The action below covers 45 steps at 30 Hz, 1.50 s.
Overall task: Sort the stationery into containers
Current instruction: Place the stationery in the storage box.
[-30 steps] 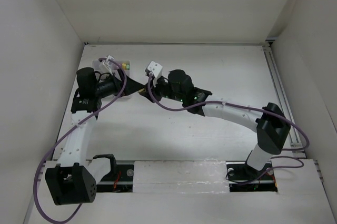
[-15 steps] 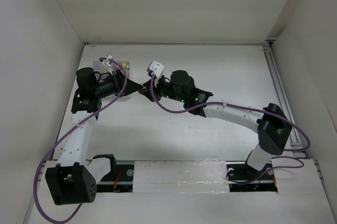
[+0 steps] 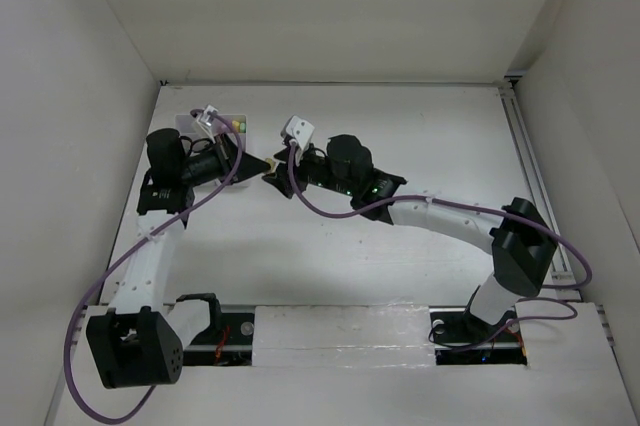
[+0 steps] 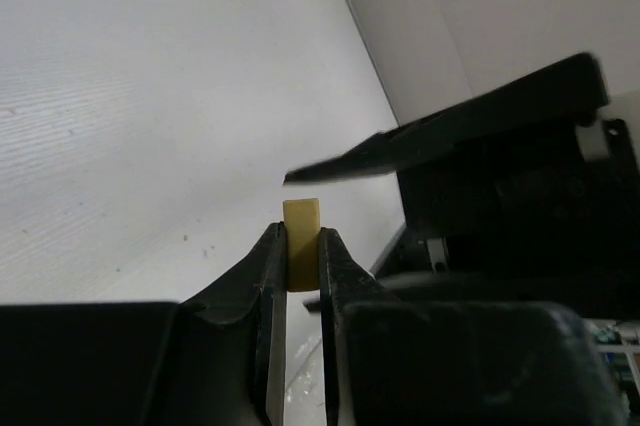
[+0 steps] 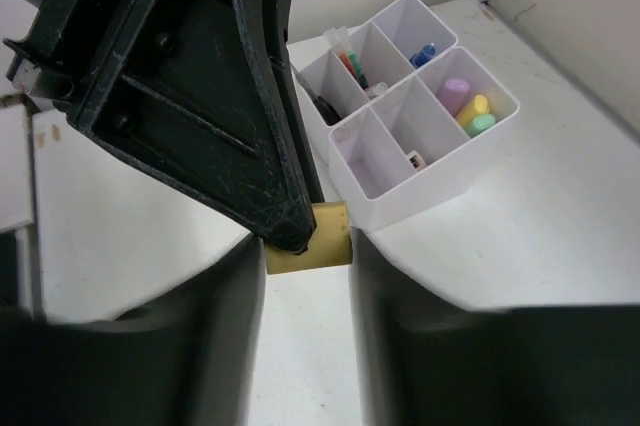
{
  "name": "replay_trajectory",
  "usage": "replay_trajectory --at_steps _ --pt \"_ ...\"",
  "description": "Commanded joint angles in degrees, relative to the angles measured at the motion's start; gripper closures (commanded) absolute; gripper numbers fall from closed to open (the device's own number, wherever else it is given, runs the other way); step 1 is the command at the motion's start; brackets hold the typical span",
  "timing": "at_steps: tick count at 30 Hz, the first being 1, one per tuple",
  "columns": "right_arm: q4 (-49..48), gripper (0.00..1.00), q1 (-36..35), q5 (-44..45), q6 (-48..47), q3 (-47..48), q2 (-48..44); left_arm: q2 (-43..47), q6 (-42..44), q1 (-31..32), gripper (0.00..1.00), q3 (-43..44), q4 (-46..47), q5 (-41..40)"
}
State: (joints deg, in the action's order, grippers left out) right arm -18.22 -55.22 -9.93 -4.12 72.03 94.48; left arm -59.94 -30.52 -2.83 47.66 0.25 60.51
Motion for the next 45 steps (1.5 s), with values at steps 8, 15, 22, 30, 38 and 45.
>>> replay_trajectory --at_steps 8,15,22,30,38,45 --pt "-4.55 0.0 -0.59 7.11 1.3 -4.6 -5.17 -1.84 1.97 0.02 1.0 7.0 -13.33 -31.91" --pt "-2.53 0.0 -0.59 12.39 6.31 -12.08 -12.2 -7.2 -11.48 0.02 1.0 8.58 -13.08 -56.79" --pt "0.55 0.0 -1.12 14.77 8.07 -16.83 -17.74 -18.36 -14.47 0.02 1.0 13.95 -13.62 -59.54" --pt "2.31 0.0 -1.12 15.91 8.08 -19.3 -21.88 -24.87 -15.18 0.02 1.0 16.85 -14.14 -60.34" --pt "2.31 0.0 -1.12 17.14 8.08 -20.44 -22.5 -25.39 -15.18 0.02 1.0 14.04 -12.56 -60.34" --pt "2.31 0.0 -1.12 16.61 8.08 -20.44 -22.49 -25.93 -15.18 0.02 1.0 12.9 -12.03 -59.72"
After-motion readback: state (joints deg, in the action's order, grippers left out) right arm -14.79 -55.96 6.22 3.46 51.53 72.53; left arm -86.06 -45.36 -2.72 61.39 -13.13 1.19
